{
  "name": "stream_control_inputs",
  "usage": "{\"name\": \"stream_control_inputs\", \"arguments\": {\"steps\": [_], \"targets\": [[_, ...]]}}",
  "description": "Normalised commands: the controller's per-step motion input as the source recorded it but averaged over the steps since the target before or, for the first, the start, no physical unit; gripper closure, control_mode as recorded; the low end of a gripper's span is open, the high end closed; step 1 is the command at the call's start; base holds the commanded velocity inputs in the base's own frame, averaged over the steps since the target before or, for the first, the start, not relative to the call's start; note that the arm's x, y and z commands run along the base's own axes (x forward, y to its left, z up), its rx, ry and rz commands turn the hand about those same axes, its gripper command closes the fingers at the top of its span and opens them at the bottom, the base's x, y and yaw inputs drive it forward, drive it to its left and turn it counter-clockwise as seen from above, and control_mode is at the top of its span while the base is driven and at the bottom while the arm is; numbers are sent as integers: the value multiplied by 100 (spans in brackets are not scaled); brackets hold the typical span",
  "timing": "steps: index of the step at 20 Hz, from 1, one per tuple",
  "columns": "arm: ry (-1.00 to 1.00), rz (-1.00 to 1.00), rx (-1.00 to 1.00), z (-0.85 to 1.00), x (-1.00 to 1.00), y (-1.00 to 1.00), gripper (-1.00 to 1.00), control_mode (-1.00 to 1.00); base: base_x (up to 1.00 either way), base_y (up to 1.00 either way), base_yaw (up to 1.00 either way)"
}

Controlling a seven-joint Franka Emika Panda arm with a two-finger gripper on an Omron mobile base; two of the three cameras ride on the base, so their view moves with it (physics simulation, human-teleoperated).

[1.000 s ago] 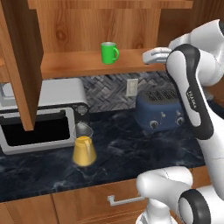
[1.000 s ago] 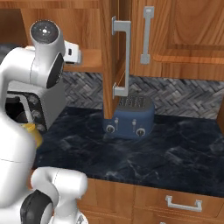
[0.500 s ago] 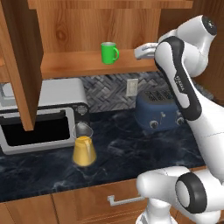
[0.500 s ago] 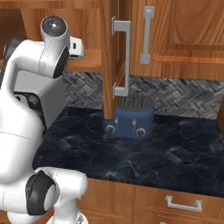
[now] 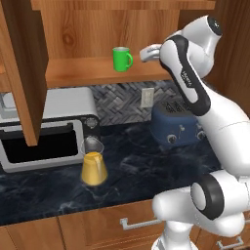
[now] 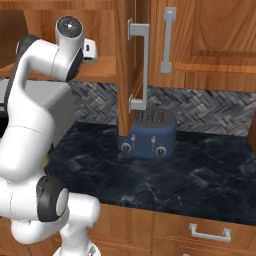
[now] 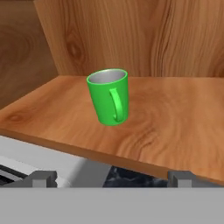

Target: There is a tray on the dining counter. Grab the cup, mug, and pitcher and place them on the tray. The pitcher may be placed next to the tray if it cannot fit the tray.

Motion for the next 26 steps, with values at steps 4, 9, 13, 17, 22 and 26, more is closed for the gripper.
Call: {"name": "stream_control_inputs", "arguments": {"steps": [4,9,13,17,22,26], "targets": [[0,7,0,-11,37,1,-100,-100,0,0,0],[0,7,0,-16,51,3,-100,-100,0,0,0],[0,9,0,-10,52,8,-100,-100,0,0,0],[0,9,0,-4,40,17,-100,-100,0,0,0],[2,8,0,-6,42,14,-100,-100,0,0,0],[0,5,0,-10,40,0,-100,-100,0,0,0]]}}
